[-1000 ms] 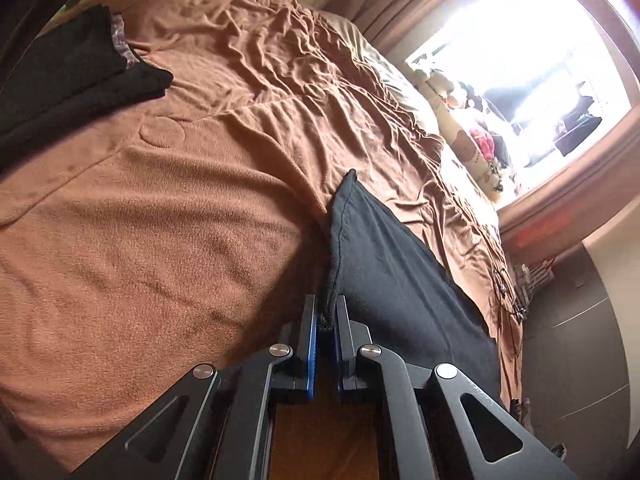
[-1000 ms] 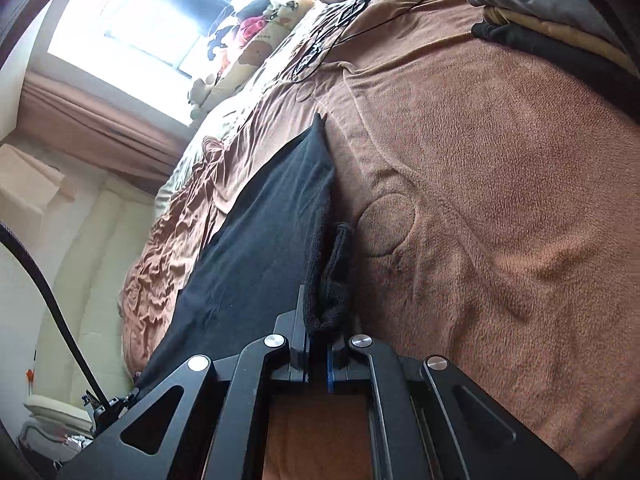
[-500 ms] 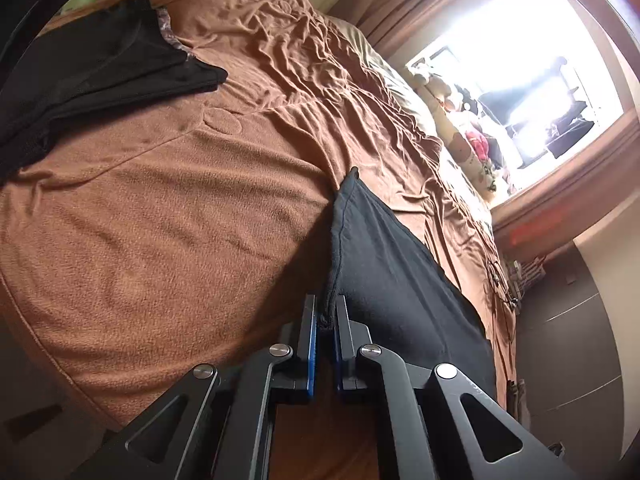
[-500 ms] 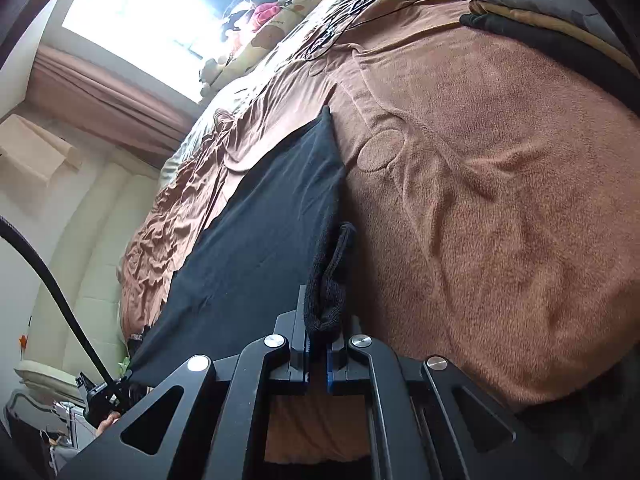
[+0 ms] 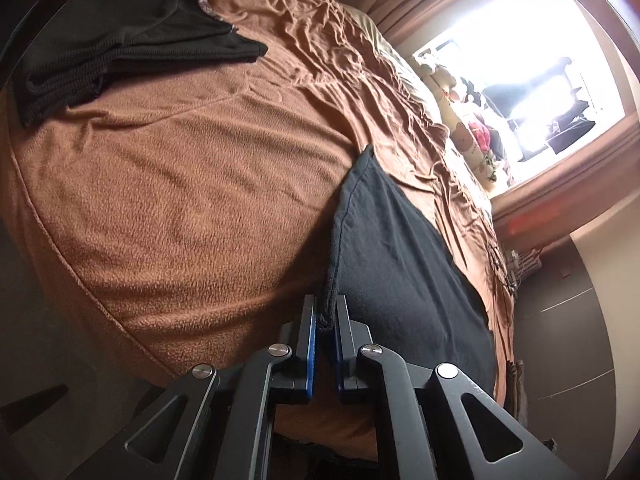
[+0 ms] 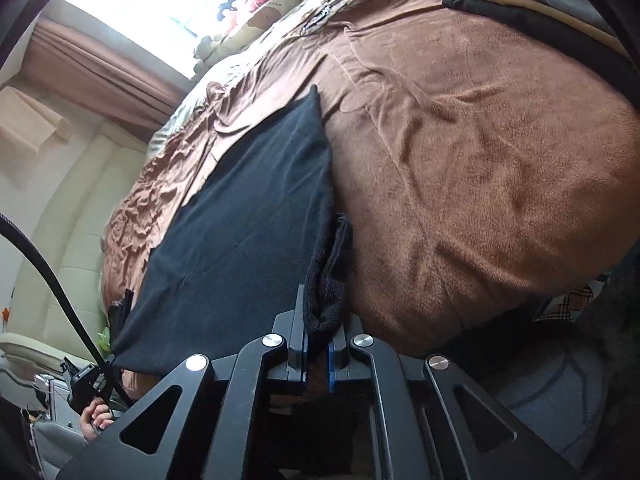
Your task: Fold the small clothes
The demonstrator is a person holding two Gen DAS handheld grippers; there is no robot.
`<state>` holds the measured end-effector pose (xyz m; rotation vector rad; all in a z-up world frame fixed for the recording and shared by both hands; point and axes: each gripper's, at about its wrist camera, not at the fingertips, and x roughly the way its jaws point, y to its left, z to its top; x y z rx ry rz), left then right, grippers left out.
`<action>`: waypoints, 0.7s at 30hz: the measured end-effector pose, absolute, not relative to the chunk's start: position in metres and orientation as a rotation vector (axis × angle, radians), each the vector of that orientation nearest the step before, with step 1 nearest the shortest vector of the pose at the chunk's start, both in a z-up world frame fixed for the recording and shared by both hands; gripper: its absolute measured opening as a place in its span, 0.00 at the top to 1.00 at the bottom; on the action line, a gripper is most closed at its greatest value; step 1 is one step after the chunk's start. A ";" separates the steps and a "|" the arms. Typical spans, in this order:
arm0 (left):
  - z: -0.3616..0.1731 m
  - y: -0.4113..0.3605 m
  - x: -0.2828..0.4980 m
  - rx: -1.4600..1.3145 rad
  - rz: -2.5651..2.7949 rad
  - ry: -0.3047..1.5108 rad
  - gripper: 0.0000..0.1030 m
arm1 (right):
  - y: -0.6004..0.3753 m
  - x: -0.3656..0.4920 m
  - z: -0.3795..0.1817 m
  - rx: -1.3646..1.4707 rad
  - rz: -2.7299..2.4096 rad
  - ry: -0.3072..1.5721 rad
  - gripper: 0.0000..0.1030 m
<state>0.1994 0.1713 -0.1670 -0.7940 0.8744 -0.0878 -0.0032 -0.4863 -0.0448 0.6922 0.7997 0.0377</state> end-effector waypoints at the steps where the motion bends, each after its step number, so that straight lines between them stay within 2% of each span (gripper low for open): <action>1: -0.172 0.170 0.198 -0.782 -0.075 0.892 0.92 | -0.487 -0.004 -0.043 0.668 0.000 0.810 0.89; 2: -0.176 0.169 0.196 -0.775 -0.062 0.904 0.92 | -0.487 -0.007 -0.040 0.647 -0.033 0.807 0.83; 3: -0.180 0.168 0.195 -0.780 -0.069 0.910 0.91 | -0.490 -0.010 -0.035 0.636 -0.051 0.797 0.72; 5: -0.185 0.167 0.193 -0.802 -0.090 0.910 0.80 | -0.489 -0.015 -0.023 0.621 -0.040 0.760 0.66; 7: -0.188 0.168 0.192 -0.820 -0.089 0.909 0.66 | -0.482 -0.015 -0.010 0.578 -0.020 0.741 0.66; 12: -0.197 0.174 0.186 -0.902 -0.101 0.894 0.64 | -0.447 -0.001 0.012 0.469 0.066 0.726 0.66; 21: -0.210 0.181 0.185 -0.983 -0.105 0.861 0.64 | -0.362 0.057 0.013 0.339 0.210 0.792 0.68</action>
